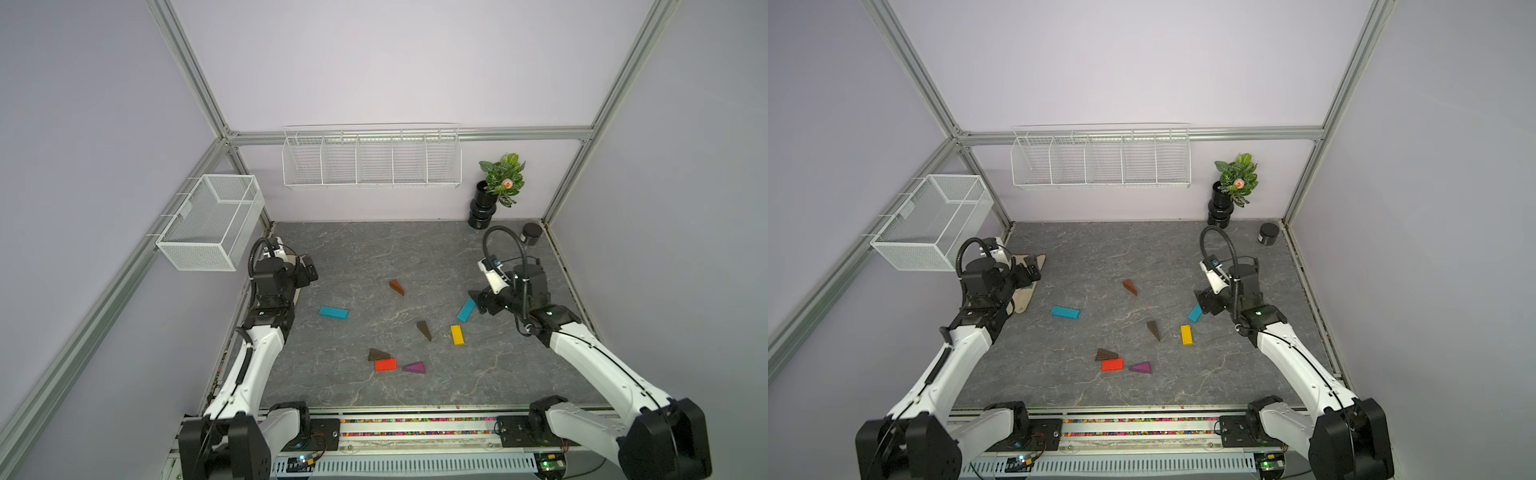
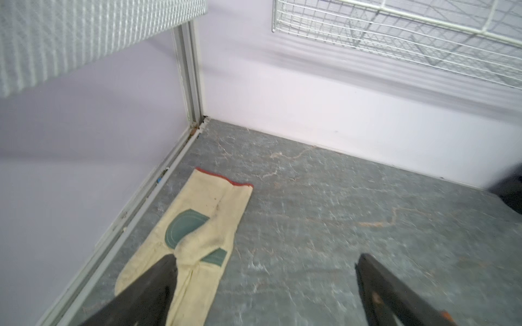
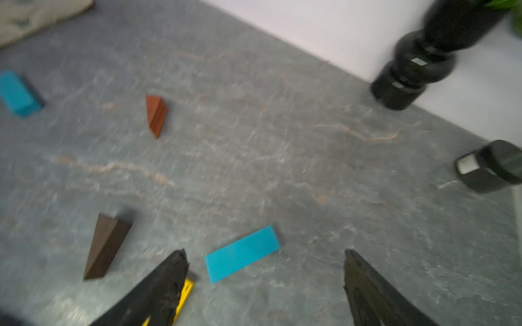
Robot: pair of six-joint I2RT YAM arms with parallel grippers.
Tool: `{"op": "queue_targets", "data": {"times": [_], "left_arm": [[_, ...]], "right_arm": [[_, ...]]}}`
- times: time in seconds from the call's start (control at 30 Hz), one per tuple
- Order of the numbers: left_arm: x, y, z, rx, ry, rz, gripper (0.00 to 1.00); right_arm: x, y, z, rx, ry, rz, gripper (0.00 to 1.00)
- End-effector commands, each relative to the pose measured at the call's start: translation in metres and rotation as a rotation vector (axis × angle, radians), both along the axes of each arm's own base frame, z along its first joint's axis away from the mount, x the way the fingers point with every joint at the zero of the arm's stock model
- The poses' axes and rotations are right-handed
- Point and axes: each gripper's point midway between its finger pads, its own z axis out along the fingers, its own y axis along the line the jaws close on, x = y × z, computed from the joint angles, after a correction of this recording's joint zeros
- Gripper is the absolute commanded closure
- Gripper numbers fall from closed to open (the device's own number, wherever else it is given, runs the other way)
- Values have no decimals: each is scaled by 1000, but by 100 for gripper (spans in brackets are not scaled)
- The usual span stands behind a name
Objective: Assemble a small pinwheel with building blocks
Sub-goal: Move the building block to the center of the board.
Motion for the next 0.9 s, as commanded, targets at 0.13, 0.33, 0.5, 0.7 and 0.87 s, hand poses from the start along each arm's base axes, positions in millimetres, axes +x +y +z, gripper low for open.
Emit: {"op": "queue_targets", "data": {"times": [0.13,0.33,0.5,0.7,0.87], "left_arm": [[-57,-18,-37,-135,80,-51,0],[-58,-17,-41,-139,90,-45,0],[-57,-18,-44,-155,96,-43,0],[-56,-22,-47,-168,100,-60,0],[-55,-24,-46,-172,97,-71,0]], "right_arm": [[-52,8,-62,-286,209,277,11],[-66,20,-83,-380,258,399,11],[-79,31,-100,-438,271,513,11],[-73,35,-115,-503,275,583,10],[-62,39,-125,-547,293,625,8]]}}
